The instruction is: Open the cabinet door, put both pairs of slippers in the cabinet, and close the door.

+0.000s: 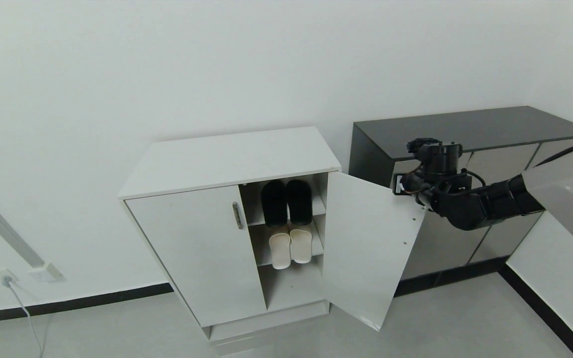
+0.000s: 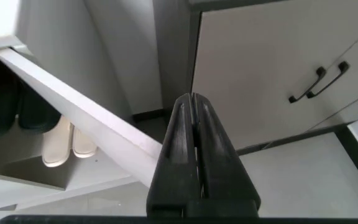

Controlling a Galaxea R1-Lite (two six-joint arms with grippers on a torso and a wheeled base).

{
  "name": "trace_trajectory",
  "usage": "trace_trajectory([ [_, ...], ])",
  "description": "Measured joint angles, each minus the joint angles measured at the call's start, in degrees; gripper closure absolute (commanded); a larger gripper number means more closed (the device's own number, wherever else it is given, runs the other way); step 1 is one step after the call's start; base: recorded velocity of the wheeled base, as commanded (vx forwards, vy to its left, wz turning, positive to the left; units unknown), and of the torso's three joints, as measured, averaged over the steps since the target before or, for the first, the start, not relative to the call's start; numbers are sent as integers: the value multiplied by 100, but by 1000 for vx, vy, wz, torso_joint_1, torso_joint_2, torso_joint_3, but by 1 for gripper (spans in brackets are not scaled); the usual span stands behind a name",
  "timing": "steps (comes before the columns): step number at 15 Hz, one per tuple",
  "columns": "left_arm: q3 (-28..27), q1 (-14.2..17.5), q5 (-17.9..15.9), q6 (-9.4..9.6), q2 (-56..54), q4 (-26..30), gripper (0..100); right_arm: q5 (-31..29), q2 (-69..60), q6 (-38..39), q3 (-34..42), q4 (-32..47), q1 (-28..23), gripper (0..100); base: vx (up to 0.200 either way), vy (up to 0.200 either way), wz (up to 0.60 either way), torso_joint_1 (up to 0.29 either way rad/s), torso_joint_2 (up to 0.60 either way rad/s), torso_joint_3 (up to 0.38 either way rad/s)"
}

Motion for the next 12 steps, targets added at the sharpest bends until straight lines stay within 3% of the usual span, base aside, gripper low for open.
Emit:
trace_trajectory([
  [12, -2, 0, -2, -5, 0, 0, 100, -2, 322, 0, -116, 180, -87, 100, 0, 0, 0, 0, 0, 0],
])
